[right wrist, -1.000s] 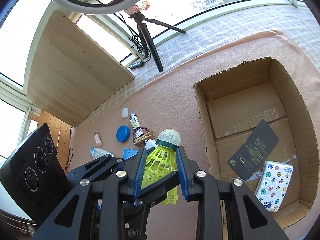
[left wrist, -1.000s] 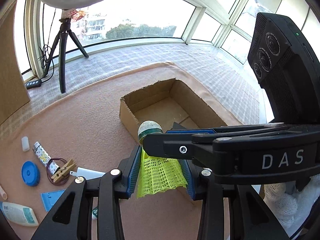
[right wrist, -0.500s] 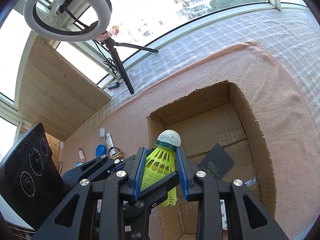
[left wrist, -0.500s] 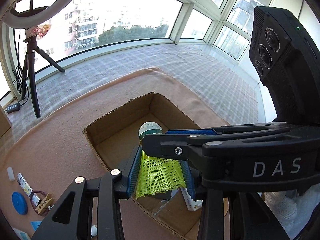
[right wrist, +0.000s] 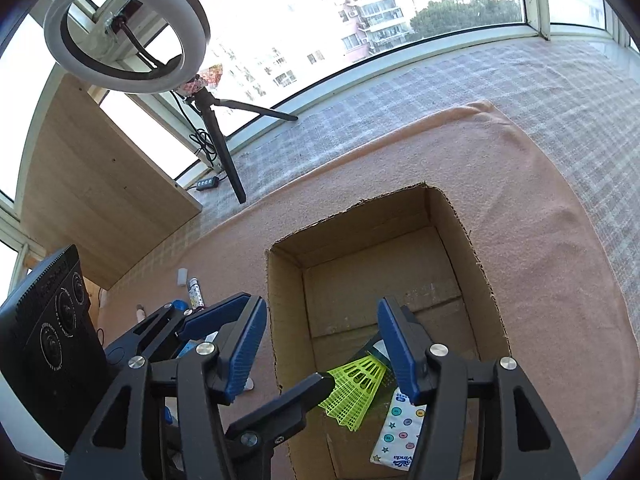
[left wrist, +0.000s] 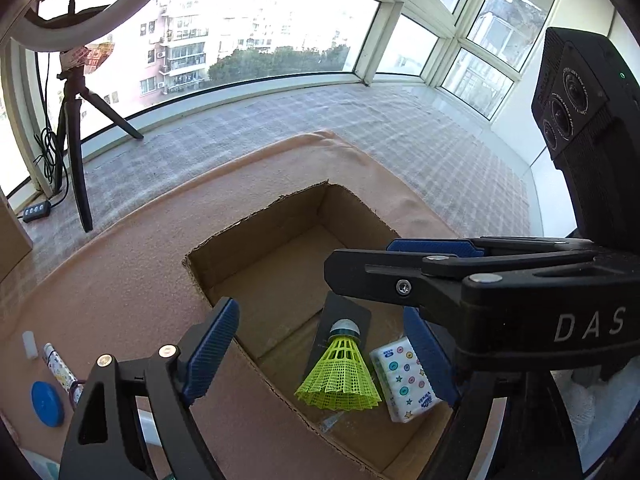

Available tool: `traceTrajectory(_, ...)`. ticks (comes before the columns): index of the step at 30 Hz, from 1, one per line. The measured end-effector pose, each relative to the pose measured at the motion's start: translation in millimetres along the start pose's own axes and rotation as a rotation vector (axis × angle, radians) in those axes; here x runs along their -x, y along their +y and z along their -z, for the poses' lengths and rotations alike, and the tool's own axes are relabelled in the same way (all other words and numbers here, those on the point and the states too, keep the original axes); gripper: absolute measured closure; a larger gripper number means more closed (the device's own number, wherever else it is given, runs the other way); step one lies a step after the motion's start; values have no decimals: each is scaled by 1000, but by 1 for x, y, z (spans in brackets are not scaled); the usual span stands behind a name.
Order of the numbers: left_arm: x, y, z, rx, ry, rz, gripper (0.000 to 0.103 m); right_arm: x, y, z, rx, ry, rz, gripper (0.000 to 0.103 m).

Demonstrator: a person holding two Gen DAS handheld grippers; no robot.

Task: Organize objects
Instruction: 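Lower the shuttlecock into the box and open the right gripper, then reach the left tool to the blue phone stand and close on it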

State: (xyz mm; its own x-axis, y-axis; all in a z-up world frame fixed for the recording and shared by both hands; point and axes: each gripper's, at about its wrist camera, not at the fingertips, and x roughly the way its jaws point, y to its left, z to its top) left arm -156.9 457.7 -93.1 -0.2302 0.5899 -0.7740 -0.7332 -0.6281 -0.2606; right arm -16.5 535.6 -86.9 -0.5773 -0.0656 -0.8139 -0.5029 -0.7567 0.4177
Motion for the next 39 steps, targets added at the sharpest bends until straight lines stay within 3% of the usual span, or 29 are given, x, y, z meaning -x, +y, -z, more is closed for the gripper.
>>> traceTrajectory(12,34,25,25,27,-15,-35,16,0,9,15,-4,1,-8,49)
traceTrajectory(22,78,97,60,114,-22,-120,17,-6,39,38,36,18,-50,49)
traceTrajectory(32,93,184,110,260,71,-210,17,-9,81,68,95,58,-125,49)
traceTrajectory(39,72,200,129,252,135,-207,17,-21,93,91,100,112,-139,49)
